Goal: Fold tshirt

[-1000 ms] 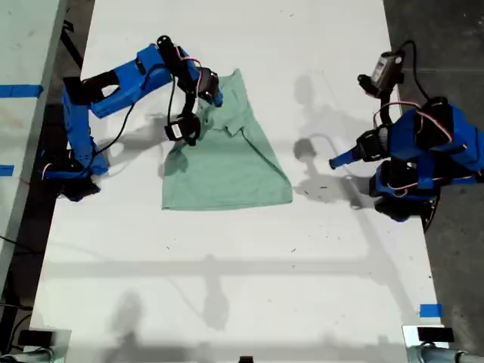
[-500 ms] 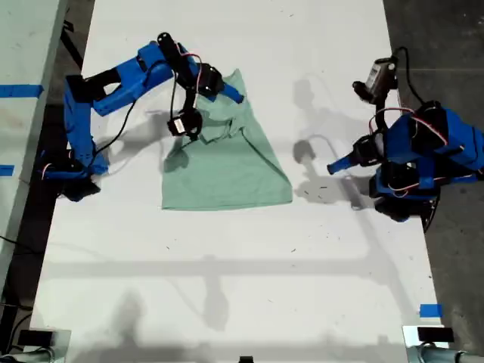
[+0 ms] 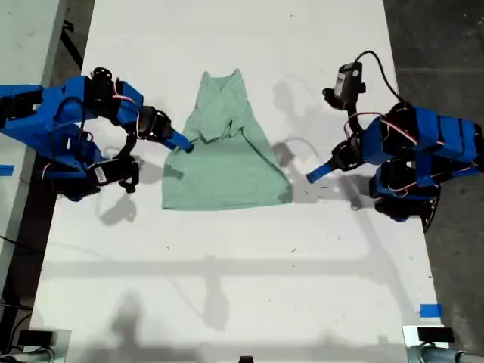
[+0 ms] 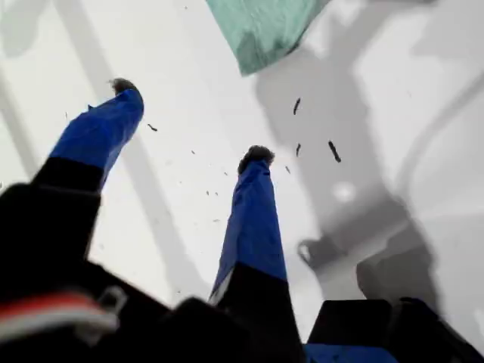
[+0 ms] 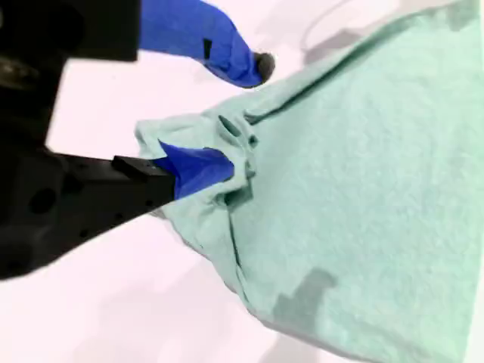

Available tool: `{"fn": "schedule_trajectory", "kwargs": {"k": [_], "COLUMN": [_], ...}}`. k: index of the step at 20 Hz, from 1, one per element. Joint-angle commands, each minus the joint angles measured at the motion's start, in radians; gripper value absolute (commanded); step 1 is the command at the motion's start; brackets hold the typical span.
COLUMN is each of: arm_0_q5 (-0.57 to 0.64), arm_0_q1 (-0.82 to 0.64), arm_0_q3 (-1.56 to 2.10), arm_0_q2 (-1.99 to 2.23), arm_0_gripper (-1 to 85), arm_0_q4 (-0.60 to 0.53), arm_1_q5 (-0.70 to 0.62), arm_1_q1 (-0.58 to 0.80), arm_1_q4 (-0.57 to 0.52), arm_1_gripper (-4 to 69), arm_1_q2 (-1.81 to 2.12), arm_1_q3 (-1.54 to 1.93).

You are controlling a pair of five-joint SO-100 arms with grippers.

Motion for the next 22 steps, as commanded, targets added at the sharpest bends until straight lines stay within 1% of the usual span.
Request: {"fn": "schedule_trajectory", "kwargs": {"k": [1, 3, 6, 12, 15, 18, 19, 20, 21, 22], "arm_0_q5": [-0.103, -0.133, -0.135, -0.129, -0.127, -0.126, -0.123, -0.121, -0.118, -0.115], "arm_0_q1": [0.115, 0.153, 0.158, 0.143, 0.138, 0.130, 0.126, 0.123, 0.118, 0.115], "arm_0_q3": [0.054, 0.067, 0.123, 0.207, 0.218, 0.227, 0.230, 0.232, 0.232, 0.232], "arm_0_q2": [0.074, 0.061, 0.049, 0.006, -0.003, -0.005, -0.005, -0.005, -0.005, -0.005], "arm_0_gripper": [22.7, 23.0, 23.2, 23.7, 23.9, 24.1, 24.2, 24.2, 24.2, 24.2], "arm_0_q4": [-0.048, -0.066, -0.127, -0.218, -0.232, -0.236, -0.238, -0.238, -0.241, -0.242], "arm_1_q5": [-0.083, -0.127, -0.181, -0.204, -0.198, -0.206, -0.210, -0.218, -0.222, -0.229], "arm_1_q1": [0.031, 0.051, 0.078, 0.117, 0.132, 0.149, 0.153, 0.156, 0.160, 0.160], "arm_1_q4": [-0.066, -0.117, -0.230, -0.472, -0.535, -0.557, -0.557, -0.557, -0.552, -0.541], "arm_1_gripper": [33.5, 34.0, 34.3, 34.4, 24.4, 18.4, 15.0, 6.6, -0.2, -1.0], "arm_1_q2": [-0.120, -0.206, -0.347, -0.693, -0.818, -0.877, -0.888, -0.890, -0.897, -0.908], "arm_1_q3": [-0.114, -0.129, -0.124, -0.106, -0.118, -0.127, -0.133, -0.137, -0.146, -0.158]}}
